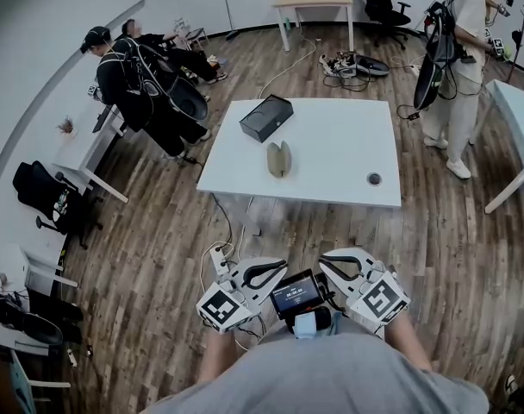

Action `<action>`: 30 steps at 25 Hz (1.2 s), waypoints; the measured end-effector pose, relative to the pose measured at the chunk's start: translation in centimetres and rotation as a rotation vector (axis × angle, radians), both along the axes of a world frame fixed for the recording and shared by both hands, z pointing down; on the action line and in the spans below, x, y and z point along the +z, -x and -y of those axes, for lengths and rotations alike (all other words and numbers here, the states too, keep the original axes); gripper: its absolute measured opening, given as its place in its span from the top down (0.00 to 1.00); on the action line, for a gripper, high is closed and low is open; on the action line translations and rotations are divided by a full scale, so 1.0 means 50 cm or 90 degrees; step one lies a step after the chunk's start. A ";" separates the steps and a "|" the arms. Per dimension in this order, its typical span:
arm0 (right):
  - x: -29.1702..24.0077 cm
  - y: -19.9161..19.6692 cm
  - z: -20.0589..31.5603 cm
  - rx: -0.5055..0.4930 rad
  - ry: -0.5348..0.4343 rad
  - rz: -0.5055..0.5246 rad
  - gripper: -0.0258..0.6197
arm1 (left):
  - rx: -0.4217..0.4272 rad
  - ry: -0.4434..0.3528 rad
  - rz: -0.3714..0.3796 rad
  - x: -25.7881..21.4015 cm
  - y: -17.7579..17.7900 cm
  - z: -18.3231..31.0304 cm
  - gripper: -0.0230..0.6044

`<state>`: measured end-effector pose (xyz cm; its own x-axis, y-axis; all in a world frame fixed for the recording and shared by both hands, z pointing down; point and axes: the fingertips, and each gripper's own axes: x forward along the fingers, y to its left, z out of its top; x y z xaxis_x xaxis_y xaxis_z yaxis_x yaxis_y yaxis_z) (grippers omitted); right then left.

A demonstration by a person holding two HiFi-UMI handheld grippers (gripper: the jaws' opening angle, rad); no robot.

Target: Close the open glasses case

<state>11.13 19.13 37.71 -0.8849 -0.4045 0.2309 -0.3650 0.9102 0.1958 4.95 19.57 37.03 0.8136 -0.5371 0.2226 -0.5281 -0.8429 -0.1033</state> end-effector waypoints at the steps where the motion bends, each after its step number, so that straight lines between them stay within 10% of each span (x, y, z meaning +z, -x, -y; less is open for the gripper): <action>1: 0.000 0.000 -0.001 0.000 0.000 -0.001 0.90 | 0.006 0.000 -0.004 0.002 -0.001 -0.003 0.92; 30: 0.021 0.054 0.090 0.000 0.020 -0.029 0.90 | 0.032 0.016 -0.008 0.037 0.036 0.085 0.92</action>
<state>8.43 14.61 38.77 -0.8731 -0.3964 0.2839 -0.3564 0.9162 0.1831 3.16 15.30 38.87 0.8419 -0.4906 0.2248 -0.4868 -0.8702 -0.0760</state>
